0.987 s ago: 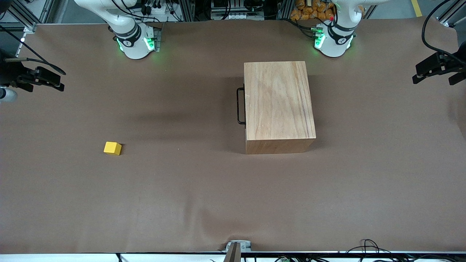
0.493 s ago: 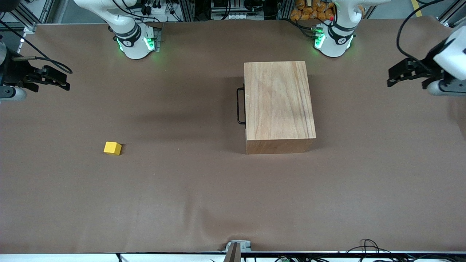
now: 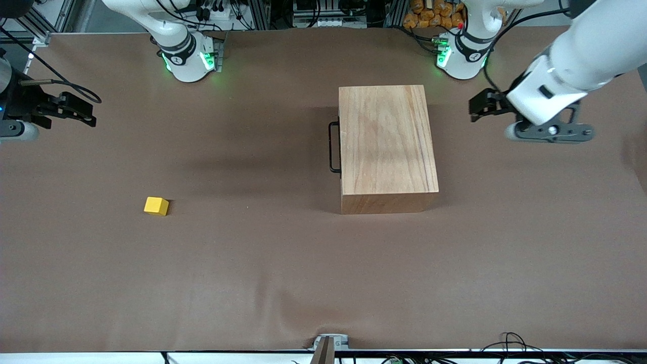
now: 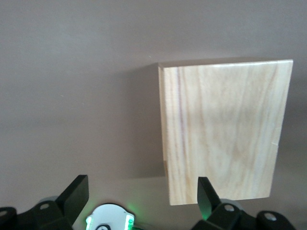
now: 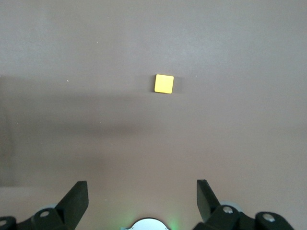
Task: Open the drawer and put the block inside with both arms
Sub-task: 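Move the left gripper to the black drawer handle of the wooden box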
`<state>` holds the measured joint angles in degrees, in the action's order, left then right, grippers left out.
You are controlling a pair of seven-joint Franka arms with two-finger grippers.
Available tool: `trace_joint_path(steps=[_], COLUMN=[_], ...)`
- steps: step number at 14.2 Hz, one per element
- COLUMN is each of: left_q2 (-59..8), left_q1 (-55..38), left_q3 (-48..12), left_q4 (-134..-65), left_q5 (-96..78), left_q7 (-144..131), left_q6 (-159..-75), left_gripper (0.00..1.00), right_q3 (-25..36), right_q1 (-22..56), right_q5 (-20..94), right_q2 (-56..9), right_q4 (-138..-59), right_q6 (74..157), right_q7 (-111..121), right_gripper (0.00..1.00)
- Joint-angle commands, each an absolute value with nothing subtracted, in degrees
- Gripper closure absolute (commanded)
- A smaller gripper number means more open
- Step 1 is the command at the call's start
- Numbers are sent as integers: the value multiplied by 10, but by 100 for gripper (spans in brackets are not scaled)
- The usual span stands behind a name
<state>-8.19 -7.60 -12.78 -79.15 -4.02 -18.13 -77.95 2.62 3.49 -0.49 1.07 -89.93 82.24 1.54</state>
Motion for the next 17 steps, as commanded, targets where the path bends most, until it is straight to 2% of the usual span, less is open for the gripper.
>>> trace_joint_path(steps=[1, 10, 13, 17], left_q2=[-108, -184, -214, -264], left_q1=[-123, -249, -306, -372], left_q3=[-127, -126, -123, -120], left_q4=[-780, -780, -780, -773], left_q5=[-47, -40, -12, 32], left_q7=[-256, -474, -547, -628], left_q6=[-786, -914, -957, -1019], left_gripper=[0, 0, 0, 0], right_q3=[28, 29, 30, 31], right_q1=[34, 33, -3, -9], right_q5=[-14, -25, -14, -17], right_q2=[12, 4, 4, -6], right_q4=[-893, -889, -880, -879], right_q6=[818, 808, 812, 826], right_q7=[14, 9, 10, 11], right_gripper=[0, 0, 0, 0])
